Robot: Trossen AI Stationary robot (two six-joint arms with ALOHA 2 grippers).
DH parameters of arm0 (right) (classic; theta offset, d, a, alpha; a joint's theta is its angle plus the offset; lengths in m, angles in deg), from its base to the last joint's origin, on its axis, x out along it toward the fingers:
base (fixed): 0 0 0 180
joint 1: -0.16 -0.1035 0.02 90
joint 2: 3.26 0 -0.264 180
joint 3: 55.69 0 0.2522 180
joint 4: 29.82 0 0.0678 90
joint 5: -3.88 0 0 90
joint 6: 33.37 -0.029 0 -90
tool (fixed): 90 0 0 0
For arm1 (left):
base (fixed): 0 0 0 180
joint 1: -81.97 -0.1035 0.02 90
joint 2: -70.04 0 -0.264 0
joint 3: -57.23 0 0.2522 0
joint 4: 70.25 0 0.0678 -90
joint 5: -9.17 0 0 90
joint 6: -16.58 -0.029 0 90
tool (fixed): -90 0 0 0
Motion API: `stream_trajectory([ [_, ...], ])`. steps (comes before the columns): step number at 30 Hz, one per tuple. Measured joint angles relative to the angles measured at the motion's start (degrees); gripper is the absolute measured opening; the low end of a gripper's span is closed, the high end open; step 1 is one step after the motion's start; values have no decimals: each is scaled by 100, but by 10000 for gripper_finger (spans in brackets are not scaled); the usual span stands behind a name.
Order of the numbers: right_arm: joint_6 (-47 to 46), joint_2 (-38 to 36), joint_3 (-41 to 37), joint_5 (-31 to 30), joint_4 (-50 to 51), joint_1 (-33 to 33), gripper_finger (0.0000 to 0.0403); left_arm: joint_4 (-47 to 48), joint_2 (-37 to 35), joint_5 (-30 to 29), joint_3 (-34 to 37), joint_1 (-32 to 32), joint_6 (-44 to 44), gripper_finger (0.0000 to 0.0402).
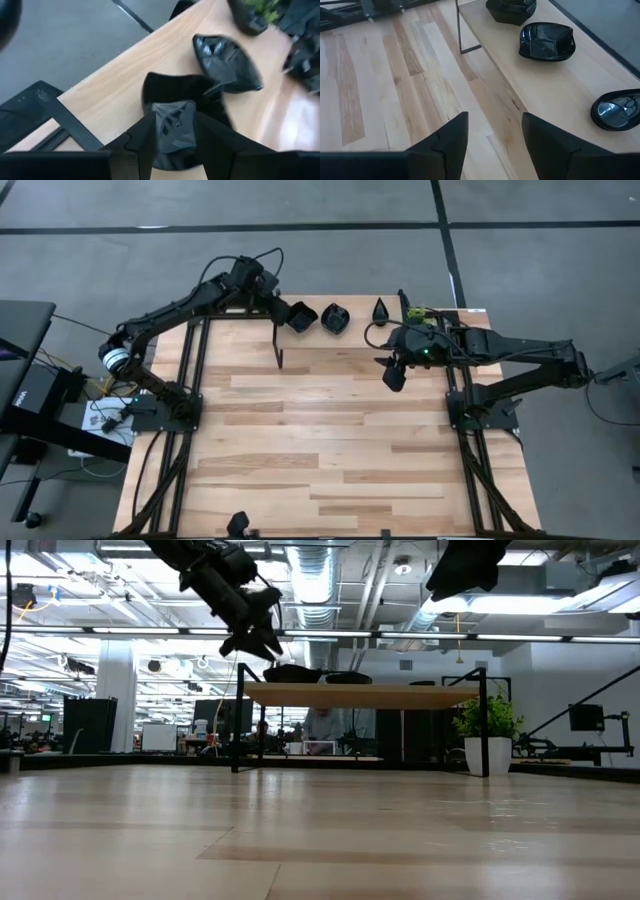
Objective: Pick & Place Mini shaped plates
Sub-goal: Return to Home Position
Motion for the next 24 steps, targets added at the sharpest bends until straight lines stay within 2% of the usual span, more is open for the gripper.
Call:
stream_trajectory([
  [3,22,0,1,-3,16,0,180,40,-277,142,0,36,266,131],
  [7,485,-34,34,-25,304,82,182,435,-885,440,0,276,64,131],
  [11,258,-311,151,-42,485,267,184,830,-1684,462,128,600,-74,131],
  [16,391,-943,149,94,615,506,183,738,-2940,472,916,1158,-40,131],
  [19,335,-1340,88,182,656,531,181,273,-3745,443,1525,1533,222,131],
  [24,-131,-1993,-752,287,12,352,181,-818,-4978,465,2694,2196,605,131],
])
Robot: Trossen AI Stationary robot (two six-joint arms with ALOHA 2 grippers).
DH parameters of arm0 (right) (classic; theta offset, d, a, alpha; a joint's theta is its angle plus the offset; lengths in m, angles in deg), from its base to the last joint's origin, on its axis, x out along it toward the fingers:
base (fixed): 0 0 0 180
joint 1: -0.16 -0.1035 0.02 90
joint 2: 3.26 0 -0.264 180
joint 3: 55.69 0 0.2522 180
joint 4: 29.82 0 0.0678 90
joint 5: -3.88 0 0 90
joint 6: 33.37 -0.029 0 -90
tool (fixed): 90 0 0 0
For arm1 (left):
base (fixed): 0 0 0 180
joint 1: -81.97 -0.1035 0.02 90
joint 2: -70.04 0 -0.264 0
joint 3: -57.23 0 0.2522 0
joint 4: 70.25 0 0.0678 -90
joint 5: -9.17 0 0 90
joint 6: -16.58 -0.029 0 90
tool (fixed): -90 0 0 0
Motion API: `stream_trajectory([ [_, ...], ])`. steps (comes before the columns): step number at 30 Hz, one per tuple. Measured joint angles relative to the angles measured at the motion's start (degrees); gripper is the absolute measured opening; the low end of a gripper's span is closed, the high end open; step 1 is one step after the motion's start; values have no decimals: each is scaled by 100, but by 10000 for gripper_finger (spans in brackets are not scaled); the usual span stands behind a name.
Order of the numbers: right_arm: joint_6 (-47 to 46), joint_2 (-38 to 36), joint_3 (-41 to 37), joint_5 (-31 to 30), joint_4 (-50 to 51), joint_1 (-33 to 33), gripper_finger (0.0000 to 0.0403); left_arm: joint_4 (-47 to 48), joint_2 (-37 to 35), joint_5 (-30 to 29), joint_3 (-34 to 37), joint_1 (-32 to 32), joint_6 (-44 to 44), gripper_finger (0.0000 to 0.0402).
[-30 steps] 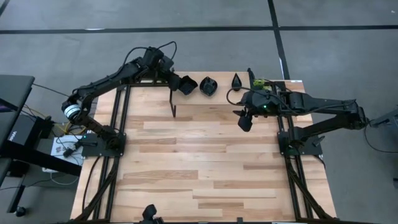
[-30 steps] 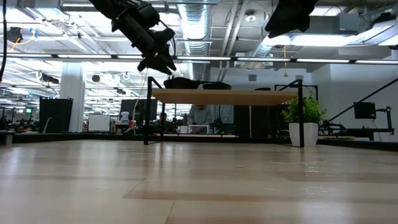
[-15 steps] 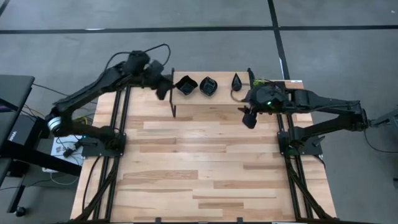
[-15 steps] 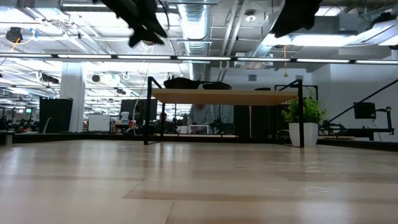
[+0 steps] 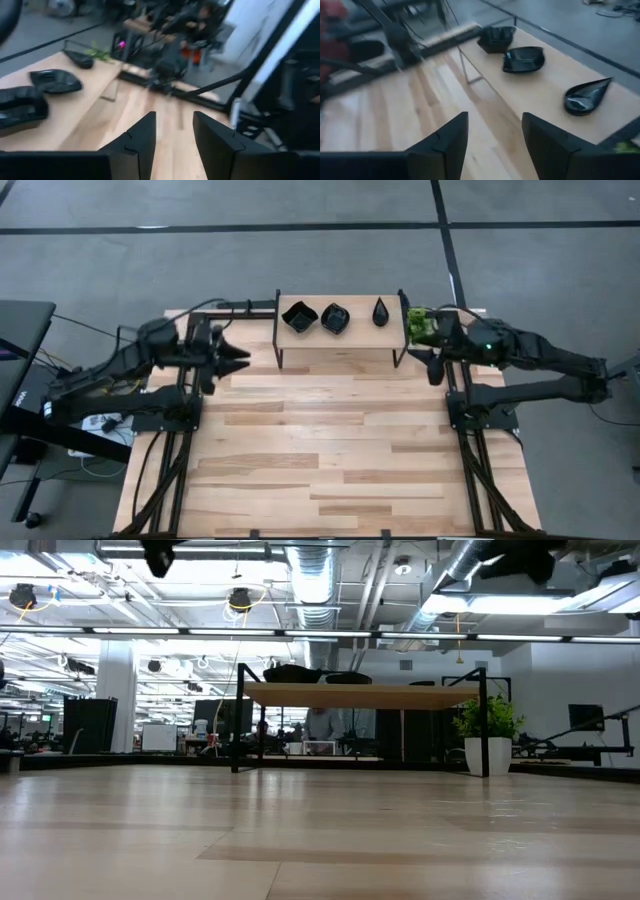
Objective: Pick & Place Mini shaped plates
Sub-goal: Return to Home Position
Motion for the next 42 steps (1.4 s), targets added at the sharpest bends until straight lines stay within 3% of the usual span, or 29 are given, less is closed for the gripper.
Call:
stream_trajectory([
  [4,-355,-426,-978,13,-1035,-312,184,-1355,-612,-130,1089,497,301,131],
  [10,-823,-734,-1942,-316,-1616,-643,185,-2892,-754,-299,2500,1011,428,131],
  [15,-1012,-1454,-2354,-479,-1583,-762,181,-3091,-1024,-436,2975,1091,417,131],
  [27,-1428,-3507,-3416,-476,-1600,-1138,184,-2760,-2702,-413,3923,1072,341,131],
  [32,-1964,-3879,-3790,-477,-1592,-1253,183,-2780,-2971,-410,4308,1072,388,131],
  [42,-1798,-4028,-4498,-479,-1988,-1290,182,-2820,-3010,-350,4556,1070,126,131],
])
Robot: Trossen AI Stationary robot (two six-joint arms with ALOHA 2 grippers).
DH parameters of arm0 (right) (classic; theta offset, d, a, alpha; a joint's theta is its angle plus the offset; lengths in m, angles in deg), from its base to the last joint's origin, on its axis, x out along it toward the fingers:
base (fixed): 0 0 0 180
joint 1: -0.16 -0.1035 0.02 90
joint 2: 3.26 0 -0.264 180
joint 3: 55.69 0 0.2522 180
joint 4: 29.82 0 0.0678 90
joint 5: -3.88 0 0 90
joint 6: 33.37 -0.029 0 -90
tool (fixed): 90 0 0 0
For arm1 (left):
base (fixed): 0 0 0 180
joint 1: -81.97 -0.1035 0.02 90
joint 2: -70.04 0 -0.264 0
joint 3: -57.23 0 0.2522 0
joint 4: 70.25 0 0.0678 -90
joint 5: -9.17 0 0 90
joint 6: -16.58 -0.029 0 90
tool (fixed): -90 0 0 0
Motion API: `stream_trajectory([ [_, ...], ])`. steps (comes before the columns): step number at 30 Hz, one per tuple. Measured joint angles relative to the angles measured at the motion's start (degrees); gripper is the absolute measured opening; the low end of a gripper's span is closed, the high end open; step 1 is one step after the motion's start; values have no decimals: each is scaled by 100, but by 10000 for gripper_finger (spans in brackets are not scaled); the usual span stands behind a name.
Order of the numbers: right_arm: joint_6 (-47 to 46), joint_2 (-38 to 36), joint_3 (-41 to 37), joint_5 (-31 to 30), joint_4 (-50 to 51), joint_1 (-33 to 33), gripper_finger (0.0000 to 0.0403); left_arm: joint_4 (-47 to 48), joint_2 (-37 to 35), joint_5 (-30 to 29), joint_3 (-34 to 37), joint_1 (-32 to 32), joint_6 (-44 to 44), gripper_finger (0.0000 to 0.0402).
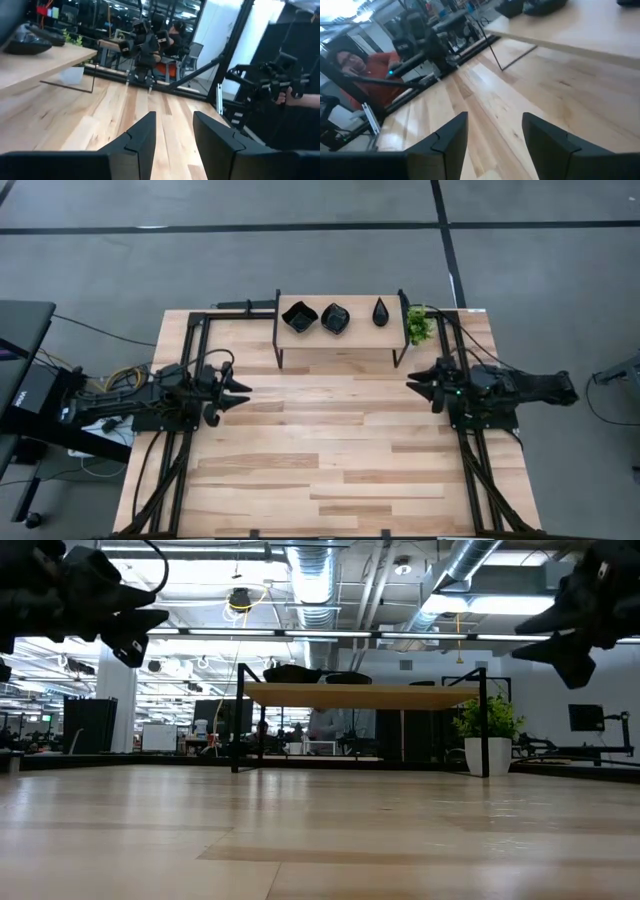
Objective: Pick & Place Mini shaped plates
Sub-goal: Return to Home Position
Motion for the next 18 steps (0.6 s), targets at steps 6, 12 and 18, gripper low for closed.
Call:
stream_trajectory([
  [6,110,1,-279,187,-452,-17,185,88,0,55,0,-2,-218,131],
  [12,363,0,-69,317,-340,-17,181,88,-133,285,-4,-2,-11,131],
  [18,414,0,-141,305,-235,-17,181,95,-201,19,-7,-2,-155,131],
])
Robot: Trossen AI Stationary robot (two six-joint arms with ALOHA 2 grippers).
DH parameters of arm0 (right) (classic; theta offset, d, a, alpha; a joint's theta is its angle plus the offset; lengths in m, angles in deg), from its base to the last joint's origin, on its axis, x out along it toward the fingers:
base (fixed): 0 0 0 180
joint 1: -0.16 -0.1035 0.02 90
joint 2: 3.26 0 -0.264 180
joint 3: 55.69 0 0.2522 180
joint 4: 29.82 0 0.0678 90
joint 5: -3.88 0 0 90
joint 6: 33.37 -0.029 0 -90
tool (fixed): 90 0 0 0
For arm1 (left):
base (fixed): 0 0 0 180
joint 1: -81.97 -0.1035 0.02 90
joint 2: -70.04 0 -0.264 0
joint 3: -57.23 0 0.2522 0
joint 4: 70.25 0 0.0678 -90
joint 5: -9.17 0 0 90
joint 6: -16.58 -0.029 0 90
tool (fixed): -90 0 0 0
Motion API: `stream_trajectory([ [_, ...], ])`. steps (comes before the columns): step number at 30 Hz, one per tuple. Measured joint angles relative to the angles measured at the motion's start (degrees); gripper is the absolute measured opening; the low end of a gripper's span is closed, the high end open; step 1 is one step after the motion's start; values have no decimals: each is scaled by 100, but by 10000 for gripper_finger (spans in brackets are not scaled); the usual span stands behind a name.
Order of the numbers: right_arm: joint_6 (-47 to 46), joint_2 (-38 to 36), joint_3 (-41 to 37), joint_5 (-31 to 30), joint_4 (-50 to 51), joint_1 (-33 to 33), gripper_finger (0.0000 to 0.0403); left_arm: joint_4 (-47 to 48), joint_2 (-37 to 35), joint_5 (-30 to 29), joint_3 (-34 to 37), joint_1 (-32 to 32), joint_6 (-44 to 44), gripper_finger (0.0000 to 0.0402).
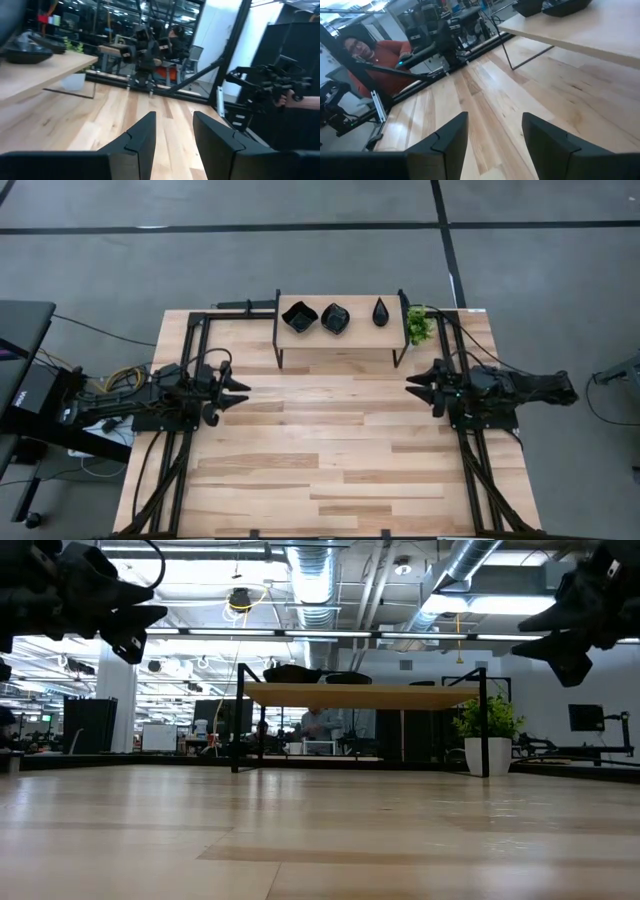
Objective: Pick & Place Mini shaped plates
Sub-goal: Return to Home Position
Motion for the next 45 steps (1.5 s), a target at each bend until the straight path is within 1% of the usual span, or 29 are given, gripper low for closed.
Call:
stream_trajectory([
  [3,32,0,-164,13,-162,-53,183,0,0,-142,0,0,7,131],
  [10,17,0,-184,-23,-81,-130,183,-33,4,-142,0,0,13,131],
  [17,-909,0,-184,-24,-14,-127,180,-61,4,-142,0,0,7,131],
  [24,-881,0,-184,-17,-14,-127,184,-92,4,-142,0,0,7,131],
  [45,-881,0,-184,-9,-12,-127,180,-105,4,-139,-2,0,7,131],
])
